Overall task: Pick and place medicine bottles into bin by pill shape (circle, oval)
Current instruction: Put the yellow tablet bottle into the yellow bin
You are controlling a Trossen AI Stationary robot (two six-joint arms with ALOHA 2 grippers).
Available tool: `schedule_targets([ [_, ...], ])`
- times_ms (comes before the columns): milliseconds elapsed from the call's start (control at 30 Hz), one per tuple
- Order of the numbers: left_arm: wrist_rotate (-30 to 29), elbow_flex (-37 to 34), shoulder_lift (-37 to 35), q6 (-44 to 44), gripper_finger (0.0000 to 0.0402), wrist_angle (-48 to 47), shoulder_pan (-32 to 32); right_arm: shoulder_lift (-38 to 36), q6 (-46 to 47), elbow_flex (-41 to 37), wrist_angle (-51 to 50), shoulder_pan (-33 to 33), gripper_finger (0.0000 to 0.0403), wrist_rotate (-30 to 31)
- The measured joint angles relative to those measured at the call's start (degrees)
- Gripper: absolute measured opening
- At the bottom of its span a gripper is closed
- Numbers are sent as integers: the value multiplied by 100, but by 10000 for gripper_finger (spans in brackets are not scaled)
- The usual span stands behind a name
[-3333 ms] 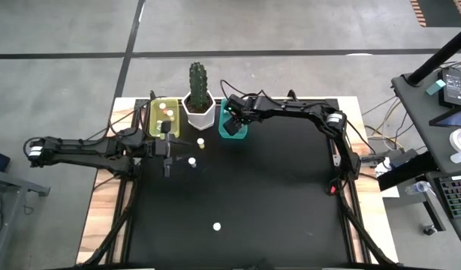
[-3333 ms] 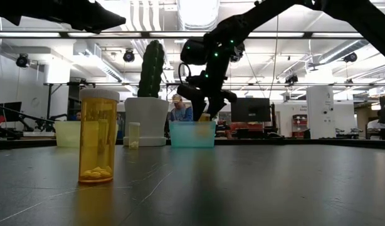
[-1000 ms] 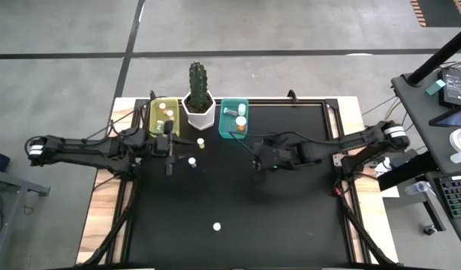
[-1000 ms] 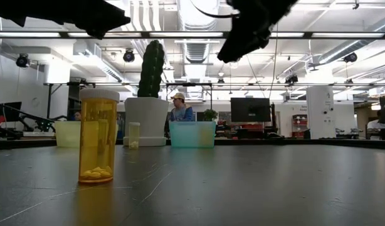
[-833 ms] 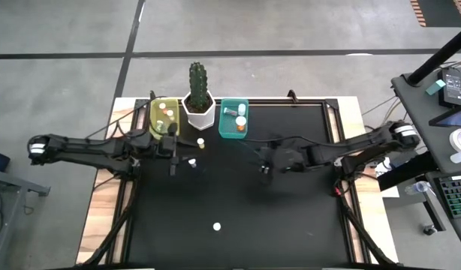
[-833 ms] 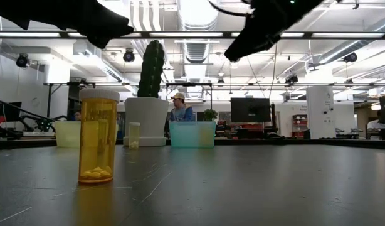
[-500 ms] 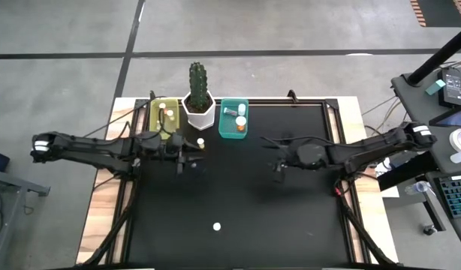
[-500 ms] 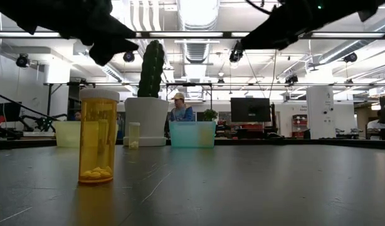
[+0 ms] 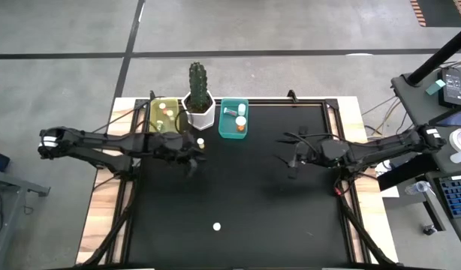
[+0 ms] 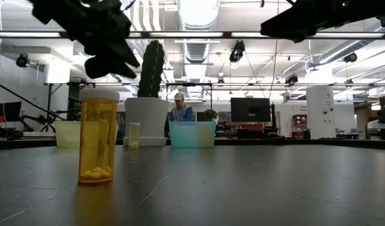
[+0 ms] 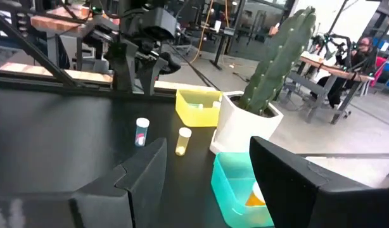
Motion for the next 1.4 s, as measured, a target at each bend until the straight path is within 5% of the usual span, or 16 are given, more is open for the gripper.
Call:
schedule_targets([
  [267,-289,1065,1068,-341,152,-1481,269,-86,-204,-62,-11,-1,219,1],
  [667,-497,1667,2294,-431,152,-1953,1206,-83,-284,-62,-158,-3,219,2],
  [1400,-1104,1534,2498,-608,152,-1997,1517,-81,-282,-141,-239,-255,219,7],
])
